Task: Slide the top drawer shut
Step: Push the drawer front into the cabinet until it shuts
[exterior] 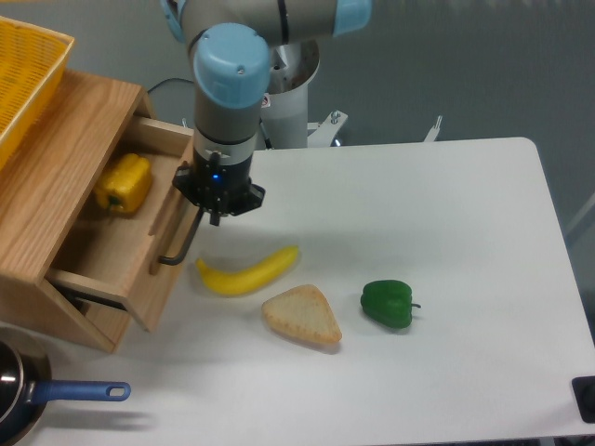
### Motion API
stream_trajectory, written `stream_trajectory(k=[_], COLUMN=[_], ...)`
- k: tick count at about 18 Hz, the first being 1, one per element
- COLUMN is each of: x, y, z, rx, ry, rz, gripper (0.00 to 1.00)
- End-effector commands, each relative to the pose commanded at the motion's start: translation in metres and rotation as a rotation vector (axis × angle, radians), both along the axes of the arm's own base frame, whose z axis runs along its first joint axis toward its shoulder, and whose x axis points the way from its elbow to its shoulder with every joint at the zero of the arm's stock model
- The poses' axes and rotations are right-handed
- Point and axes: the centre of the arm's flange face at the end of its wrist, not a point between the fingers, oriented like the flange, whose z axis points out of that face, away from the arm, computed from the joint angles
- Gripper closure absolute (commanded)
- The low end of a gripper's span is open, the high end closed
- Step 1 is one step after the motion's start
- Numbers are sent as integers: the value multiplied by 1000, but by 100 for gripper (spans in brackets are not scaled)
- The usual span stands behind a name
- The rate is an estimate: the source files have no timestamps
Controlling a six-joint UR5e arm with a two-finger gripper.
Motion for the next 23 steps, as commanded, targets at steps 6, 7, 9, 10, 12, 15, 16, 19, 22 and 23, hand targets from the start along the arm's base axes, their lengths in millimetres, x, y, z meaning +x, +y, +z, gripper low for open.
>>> stream_trajectory(k=[6,7,9,10,12,15,16,19,22,23], x=[25,27,32,38,44,55,57,66,73,76], y=[7,7,5,7,9,12,13,16,17,18], z=[-1,0,8,7,9,9,9,9,9,10], rx=[-16,-17,-6,-8,-7,-9,-10,-11,-13,-12], ry=[-12,-13,-6,-7,-7,-8,-9,-9,-12,-11], rz=[-44,-48,-51,-58,-59,-71,-67,-75,-72,-75], gripper=[100,100,100,100,100,100,100,100,100,100])
